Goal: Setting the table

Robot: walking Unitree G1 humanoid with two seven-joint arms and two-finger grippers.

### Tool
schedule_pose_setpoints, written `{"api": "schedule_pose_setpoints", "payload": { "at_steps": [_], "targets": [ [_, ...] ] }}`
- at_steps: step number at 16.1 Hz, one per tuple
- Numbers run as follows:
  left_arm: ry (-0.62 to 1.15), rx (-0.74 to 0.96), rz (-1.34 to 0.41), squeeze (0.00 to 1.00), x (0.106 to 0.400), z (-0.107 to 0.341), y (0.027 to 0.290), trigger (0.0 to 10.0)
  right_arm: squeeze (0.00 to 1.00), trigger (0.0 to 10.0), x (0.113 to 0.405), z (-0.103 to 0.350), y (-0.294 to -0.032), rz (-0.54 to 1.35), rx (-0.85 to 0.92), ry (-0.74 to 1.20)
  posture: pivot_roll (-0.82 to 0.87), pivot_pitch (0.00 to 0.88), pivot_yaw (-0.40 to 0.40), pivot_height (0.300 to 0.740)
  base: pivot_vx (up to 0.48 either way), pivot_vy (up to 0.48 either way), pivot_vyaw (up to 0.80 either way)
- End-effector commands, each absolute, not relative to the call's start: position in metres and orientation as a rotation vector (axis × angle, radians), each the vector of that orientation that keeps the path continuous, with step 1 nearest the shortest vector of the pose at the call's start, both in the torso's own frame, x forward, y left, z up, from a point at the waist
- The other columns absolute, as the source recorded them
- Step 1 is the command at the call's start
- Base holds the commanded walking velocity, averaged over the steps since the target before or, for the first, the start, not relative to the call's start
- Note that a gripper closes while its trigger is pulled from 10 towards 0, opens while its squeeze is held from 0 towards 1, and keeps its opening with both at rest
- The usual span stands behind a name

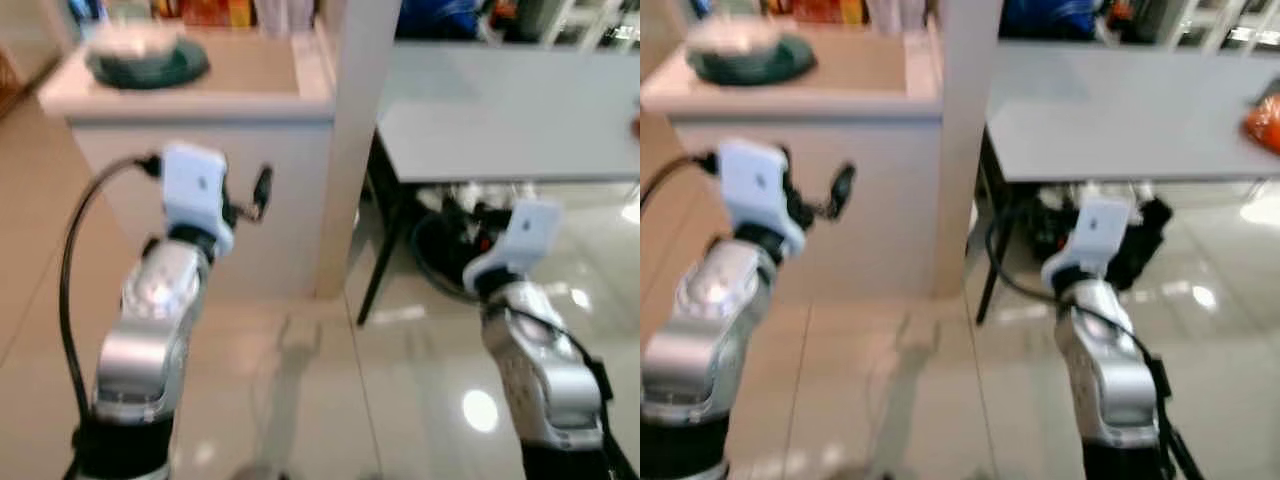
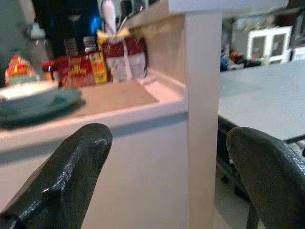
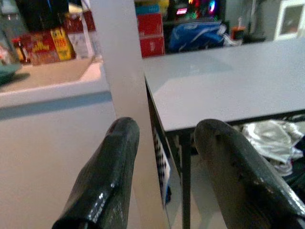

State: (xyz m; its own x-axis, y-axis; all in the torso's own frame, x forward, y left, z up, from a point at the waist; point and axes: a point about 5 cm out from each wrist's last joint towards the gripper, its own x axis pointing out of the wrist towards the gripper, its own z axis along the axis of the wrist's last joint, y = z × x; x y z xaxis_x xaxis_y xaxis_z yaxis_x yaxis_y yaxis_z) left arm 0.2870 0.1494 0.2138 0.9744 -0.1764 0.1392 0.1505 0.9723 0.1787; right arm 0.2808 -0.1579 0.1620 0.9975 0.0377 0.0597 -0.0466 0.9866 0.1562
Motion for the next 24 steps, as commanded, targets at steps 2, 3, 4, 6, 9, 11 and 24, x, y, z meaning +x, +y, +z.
{"api": "schedule_pose_setpoints", "payload": {
  "at_steps": [2, 3, 4, 6, 9, 11, 24],
  "targets": [
    [-0.175, 0.18, -0.158, 0.0, 0.288, 0.218, 0.151, 10.0, 0.0, 10.0, 0.283, 0.17, -0.156, 0.05, 0.153, -0.088, 0.08, 0.006, -0.049, 0.74, 0.0, 0.48, -0.8],
    [-0.175, 0.181, -0.159, 0.0, 0.288, 0.219, 0.151, 10.0, 0.0, 10.0, 0.284, 0.171, -0.157, 0.048, 0.153, -0.09, 0.08, 0.006, -0.049, 0.74, 0.0, 0.48, -0.8],
    [-0.176, 0.181, -0.161, 0.0, 0.289, 0.219, 0.151, 10.0, 0.0, 10.0, 0.284, 0.172, -0.158, 0.045, 0.153, -0.093, 0.08, 0.006, -0.049, 0.74, 0.0, 0.48, -0.8],
    [-0.176, 0.183, -0.166, 0.0, 0.29, 0.219, 0.15, 10.0, 0.0, 10.0, 0.284, 0.172, -0.159, 0.041, 0.152, -0.095, 0.08, 0.008, -0.043, 0.74, 0.0, 0.48, -0.4],
    [-0.177, 0.184, -0.174, 0.0, 0.291, 0.219, 0.148, 10.0, 0.0, 10.0, 0.285, 0.172, -0.16, 0.036, 0.153, -0.096, 0.08, 0.01, -0.04, 0.74, 0.0, 0.48, 0.0],
    [-0.178, 0.184, -0.173, 0.0, 0.291, 0.219, 0.149, 10.0, 0.0, 10.0, 0.285, 0.173, -0.159, 0.042, 0.147, -0.102, 0.08, 0.008, -0.041, 0.74, 0.0, 0.48, -0.4],
    [-0.181, 0.184, -0.17, 0.0, 0.291, 0.218, 0.147, 10.0, 0.0, 10.0, 0.287, 0.187, -0.158, 0.066, 0.109, -0.162, 0.08, 0.006, -0.045, 0.74, 0.0, 0.48, 0.0]
  ]
}}
